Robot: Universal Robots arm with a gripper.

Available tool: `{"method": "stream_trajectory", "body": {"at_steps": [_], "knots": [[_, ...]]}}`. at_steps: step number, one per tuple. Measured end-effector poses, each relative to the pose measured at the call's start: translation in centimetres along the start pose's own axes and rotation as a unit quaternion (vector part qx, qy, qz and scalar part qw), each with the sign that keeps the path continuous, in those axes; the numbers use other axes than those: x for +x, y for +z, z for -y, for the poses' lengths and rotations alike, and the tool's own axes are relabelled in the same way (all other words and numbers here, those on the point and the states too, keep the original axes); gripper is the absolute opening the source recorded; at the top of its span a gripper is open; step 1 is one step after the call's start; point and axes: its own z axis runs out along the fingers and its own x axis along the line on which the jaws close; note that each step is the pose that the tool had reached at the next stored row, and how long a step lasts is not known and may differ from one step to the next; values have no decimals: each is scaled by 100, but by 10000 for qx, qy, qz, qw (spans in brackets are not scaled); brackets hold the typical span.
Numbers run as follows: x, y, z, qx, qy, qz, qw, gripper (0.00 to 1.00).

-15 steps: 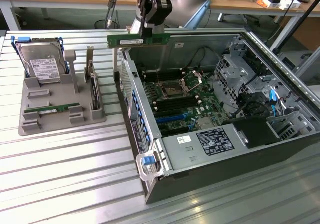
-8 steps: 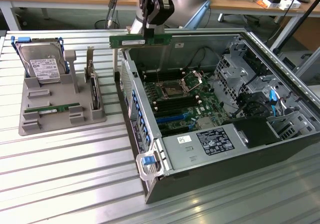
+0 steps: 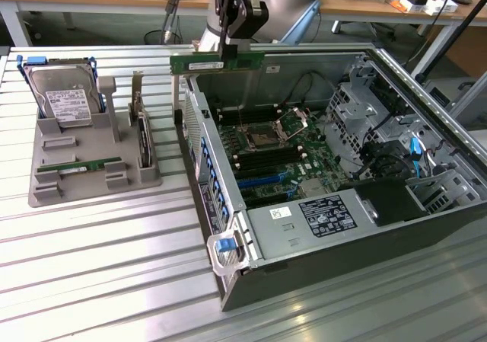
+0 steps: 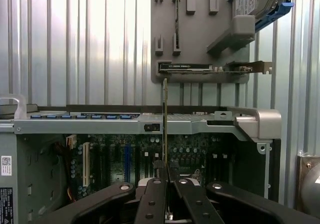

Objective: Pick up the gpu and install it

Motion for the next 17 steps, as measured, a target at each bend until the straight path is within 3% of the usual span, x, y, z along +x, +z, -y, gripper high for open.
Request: {"method": "stream_trajectory", "body": {"at_steps": [17], "knots": [[4, 70, 164, 0, 0, -7, 10000, 12]]}}
